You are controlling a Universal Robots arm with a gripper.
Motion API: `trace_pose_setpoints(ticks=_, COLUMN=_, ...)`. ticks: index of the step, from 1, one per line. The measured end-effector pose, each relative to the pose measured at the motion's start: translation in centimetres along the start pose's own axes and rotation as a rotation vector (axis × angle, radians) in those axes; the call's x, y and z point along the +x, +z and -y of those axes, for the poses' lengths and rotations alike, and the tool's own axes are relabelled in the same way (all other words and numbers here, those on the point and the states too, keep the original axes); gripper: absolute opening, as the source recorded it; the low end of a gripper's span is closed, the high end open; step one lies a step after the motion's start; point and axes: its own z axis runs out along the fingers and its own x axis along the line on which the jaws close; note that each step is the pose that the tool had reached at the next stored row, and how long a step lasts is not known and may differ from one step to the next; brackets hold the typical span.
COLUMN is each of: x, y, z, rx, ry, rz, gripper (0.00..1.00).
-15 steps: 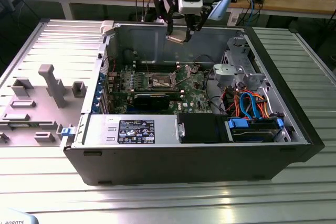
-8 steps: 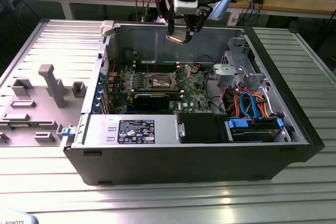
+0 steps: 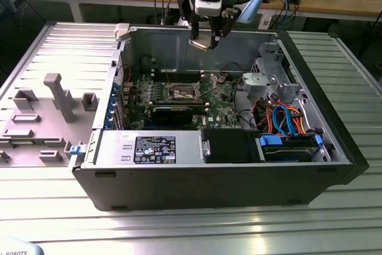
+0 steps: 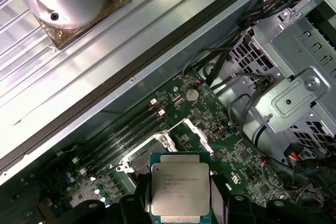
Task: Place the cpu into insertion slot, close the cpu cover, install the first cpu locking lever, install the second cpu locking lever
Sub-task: 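Place the cpu into insertion slot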
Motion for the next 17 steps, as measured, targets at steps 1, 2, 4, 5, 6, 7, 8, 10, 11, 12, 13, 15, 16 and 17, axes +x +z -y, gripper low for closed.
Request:
trace_pose_setpoints(ticks=1, x=0.00, y=0.00, z=0.00, rx=0.0001, ry=0.000, rz=0.0000, gripper=0.54)
trace_pose_setpoints(ticks=2, x=0.00, y=0.00, z=0.00, rx=0.0000, ry=0.000, rz=0.0000, gripper=0.54)
trace_pose_setpoints(ticks=4, x=0.00, y=0.00, z=0.00, rx=0.0000, ry=0.000, rz=0.0000, gripper=0.54)
trace_pose_setpoints(ticks=5, x=0.00, y=0.00, z=0.00, rx=0.0000, ry=0.000, rz=0.0001, gripper=0.54)
trace_pose_setpoints(ticks=6, x=0.00, y=0.00, z=0.00, rx=0.0000, ry=0.001, rz=0.0001, gripper=0.54)
trace_pose_setpoints(ticks=7, x=0.00, y=0.00, z=0.00, rx=0.0000, ry=0.001, rz=0.0000, gripper=0.54)
trace_pose_setpoints(ticks=8, x=0.00, y=0.00, z=0.00, rx=0.0000, ry=0.001, rz=0.0001, gripper=0.54)
trace_pose_setpoints(ticks=10, x=0.00, y=0.00, z=0.00, rx=-0.0001, ry=0.006, rz=0.0005, gripper=0.54)
trace_pose_setpoints(ticks=11, x=0.00, y=0.00, z=0.00, rx=-0.0001, ry=0.011, rz=0.0010, gripper=0.54)
trace_pose_setpoints(ticks=12, x=0.00, y=0.00, z=0.00, rx=-0.0005, ry=0.024, rz=0.0022, gripper=0.54)
trace_pose_setpoints(ticks=13, x=0.00, y=0.01, z=0.00, rx=-0.0008, ry=0.038, rz=0.0035, gripper=0.54)
trace_pose_setpoints(ticks=15, x=0.00, y=0.04, z=0.01, rx=-0.0014, ry=0.072, rz=0.0065, gripper=0.54)
trace_pose_setpoints(ticks=16, x=0.00, y=0.05, z=0.01, rx=-0.0017, ry=0.085, rz=0.0076, gripper=0.54)
trace_pose_setpoints(ticks=17, x=0.00, y=0.06, z=0.01, rx=-0.0020, ry=0.102, rz=0.0091, gripper=0.54)
